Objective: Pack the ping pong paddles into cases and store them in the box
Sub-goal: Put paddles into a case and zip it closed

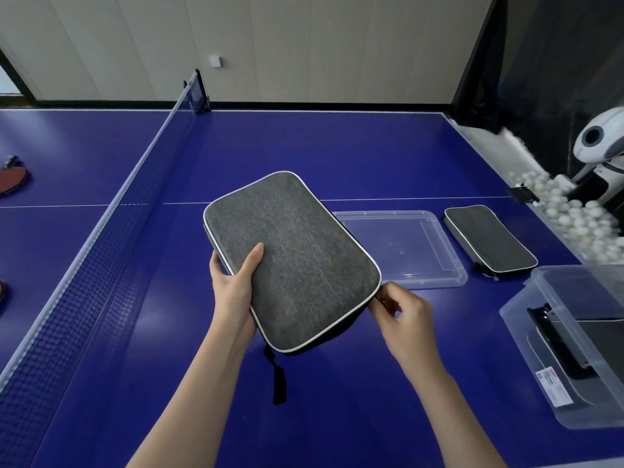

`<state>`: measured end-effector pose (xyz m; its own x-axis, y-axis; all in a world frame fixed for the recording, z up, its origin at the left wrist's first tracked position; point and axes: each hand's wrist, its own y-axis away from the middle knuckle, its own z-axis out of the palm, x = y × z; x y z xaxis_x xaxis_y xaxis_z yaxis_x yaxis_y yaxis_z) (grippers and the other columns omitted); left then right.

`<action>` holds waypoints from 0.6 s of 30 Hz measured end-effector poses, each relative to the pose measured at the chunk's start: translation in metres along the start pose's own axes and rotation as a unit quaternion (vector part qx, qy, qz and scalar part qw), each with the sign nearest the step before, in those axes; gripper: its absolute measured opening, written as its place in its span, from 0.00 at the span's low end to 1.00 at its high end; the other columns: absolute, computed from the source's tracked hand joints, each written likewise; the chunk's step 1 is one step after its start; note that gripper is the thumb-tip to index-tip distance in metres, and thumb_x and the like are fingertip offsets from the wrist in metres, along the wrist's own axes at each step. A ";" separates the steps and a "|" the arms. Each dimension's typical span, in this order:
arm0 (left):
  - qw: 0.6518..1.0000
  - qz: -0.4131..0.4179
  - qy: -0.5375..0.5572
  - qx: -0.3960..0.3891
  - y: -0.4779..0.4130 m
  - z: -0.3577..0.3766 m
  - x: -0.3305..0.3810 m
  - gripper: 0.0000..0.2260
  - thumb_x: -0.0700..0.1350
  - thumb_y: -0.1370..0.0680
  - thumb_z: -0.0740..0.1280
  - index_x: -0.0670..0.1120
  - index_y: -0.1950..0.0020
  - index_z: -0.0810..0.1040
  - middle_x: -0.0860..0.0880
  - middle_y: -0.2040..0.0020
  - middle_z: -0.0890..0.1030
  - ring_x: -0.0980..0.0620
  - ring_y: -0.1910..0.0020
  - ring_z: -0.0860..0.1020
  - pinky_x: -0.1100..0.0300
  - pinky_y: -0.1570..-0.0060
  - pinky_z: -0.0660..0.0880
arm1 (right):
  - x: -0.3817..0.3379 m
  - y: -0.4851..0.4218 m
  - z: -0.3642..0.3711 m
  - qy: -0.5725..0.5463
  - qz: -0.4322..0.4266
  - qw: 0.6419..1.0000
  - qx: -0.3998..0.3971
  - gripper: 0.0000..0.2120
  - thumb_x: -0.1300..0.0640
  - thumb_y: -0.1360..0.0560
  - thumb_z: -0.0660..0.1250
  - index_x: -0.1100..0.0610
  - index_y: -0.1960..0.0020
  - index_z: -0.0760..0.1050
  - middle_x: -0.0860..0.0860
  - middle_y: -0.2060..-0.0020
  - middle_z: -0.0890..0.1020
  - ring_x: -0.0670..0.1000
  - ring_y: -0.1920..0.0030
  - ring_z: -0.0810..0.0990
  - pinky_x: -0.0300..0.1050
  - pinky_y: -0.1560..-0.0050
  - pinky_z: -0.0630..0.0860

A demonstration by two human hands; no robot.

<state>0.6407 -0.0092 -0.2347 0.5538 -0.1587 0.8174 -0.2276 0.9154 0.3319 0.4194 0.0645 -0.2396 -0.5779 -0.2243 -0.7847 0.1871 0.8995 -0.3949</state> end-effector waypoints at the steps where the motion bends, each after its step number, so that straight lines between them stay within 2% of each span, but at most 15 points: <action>1: 1.000 -0.004 -0.003 -0.006 0.000 0.000 0.000 0.37 0.47 0.32 0.78 0.54 0.29 0.64 0.49 0.42 0.80 0.52 0.54 0.84 0.52 0.61 0.81 | -0.001 -0.001 -0.001 0.000 -0.002 1.000 -0.001 0.21 0.68 0.29 0.72 0.50 0.69 0.64 0.42 0.75 0.70 0.44 0.72 0.63 0.30 0.71 0.60; 6: 0.999 -0.025 -0.012 -0.021 0.003 0.003 -0.004 0.32 0.47 0.32 0.77 0.52 0.32 0.67 0.48 0.43 0.81 0.50 0.54 0.85 0.53 0.63 0.81 | -0.009 -0.002 -0.005 0.082 -0.024 0.996 0.028 0.22 0.69 0.32 0.73 0.58 0.71 0.61 0.44 0.78 0.59 0.49 0.72 0.56 0.33 0.72 0.54; 8: 0.999 -0.031 -0.007 -0.018 0.005 0.004 -0.008 0.30 0.47 0.32 0.77 0.51 0.34 0.69 0.47 0.44 0.81 0.50 0.54 0.85 0.52 0.62 0.81 | -0.010 -0.003 -0.003 0.118 -0.024 0.992 0.040 0.21 0.70 0.33 0.73 0.60 0.72 0.62 0.44 0.77 0.58 0.49 0.73 0.54 0.36 0.73 0.54; 11: 0.999 -0.034 0.008 -0.004 0.004 0.004 -0.010 0.28 0.46 0.31 0.77 0.51 0.35 0.70 0.47 0.43 0.82 0.48 0.53 0.84 0.51 0.62 0.81 | -0.008 -0.005 -0.005 0.132 -0.029 0.990 0.029 0.18 0.69 0.31 0.72 0.59 0.70 0.64 0.43 0.76 0.62 0.45 0.75 0.59 0.37 0.72 0.57; 14: 0.999 -0.034 0.021 0.019 -0.001 0.003 -0.006 0.29 0.45 0.31 0.77 0.50 0.34 0.69 0.46 0.43 0.81 0.48 0.52 0.84 0.50 0.61 0.81 | -0.002 -0.003 -0.010 0.131 -0.049 0.990 -0.017 0.07 0.67 0.25 0.68 0.61 0.61 0.75 0.47 0.69 0.74 0.48 0.70 0.69 0.42 0.70 0.67; 18: 0.998 -0.026 0.020 0.044 -0.006 0.003 0.001 0.33 0.45 0.31 0.77 0.49 0.30 0.66 0.46 0.42 0.80 0.49 0.53 0.84 0.52 0.64 0.81 | -0.002 -0.004 -0.014 0.160 -0.073 0.984 -0.026 0.05 0.68 0.25 0.66 0.61 0.58 0.77 0.48 0.66 0.76 0.47 0.68 0.71 0.38 0.68 0.67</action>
<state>0.6401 -0.0161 -0.2348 0.5985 -0.1876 0.7789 -0.2670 0.8699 0.4147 0.4085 0.0670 -0.2296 -0.8178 -0.2306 -0.5273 0.0477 0.8859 -0.4615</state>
